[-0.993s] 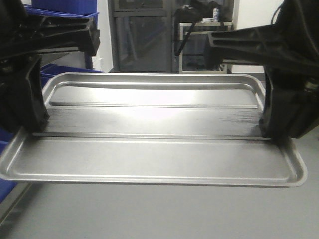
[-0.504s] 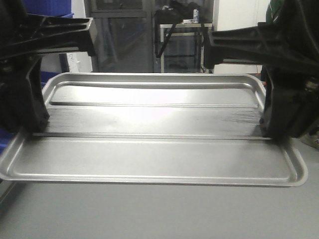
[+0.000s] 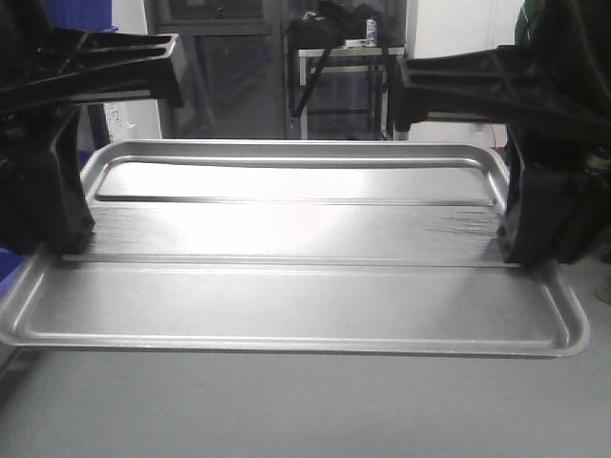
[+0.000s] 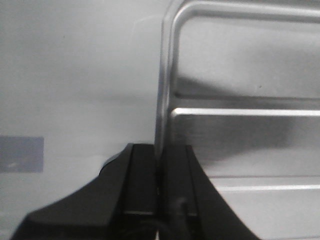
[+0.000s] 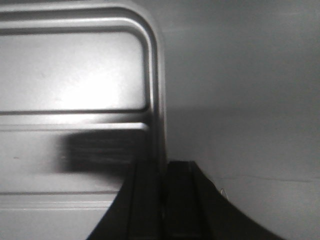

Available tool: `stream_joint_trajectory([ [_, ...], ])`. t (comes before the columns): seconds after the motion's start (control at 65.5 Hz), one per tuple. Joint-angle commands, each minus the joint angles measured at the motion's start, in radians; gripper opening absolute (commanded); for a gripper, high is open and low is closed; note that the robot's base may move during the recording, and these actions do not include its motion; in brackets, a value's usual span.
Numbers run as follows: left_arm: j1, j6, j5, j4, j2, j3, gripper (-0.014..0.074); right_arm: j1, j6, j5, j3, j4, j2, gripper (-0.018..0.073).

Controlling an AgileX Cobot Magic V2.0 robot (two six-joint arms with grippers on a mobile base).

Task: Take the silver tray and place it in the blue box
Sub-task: 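Hold the tray level in both grippers while the base drives to the blue crate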

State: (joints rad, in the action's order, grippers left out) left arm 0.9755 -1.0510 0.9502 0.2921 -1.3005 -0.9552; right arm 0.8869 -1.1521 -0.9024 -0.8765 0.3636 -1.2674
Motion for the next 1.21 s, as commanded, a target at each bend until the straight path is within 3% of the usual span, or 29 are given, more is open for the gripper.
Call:
stream_joint_trajectory([
  [0.0,0.010,-0.008,-0.045,0.006,0.029,-0.028,-0.0097,0.003,-0.003,0.046,-0.027,0.033,0.028,0.0058],
  [1.191,0.008,-0.008,-0.045,0.014,0.029,-0.028,-0.0097,0.002,-0.003,-0.004,-0.027,0.039,0.026,0.0058],
])
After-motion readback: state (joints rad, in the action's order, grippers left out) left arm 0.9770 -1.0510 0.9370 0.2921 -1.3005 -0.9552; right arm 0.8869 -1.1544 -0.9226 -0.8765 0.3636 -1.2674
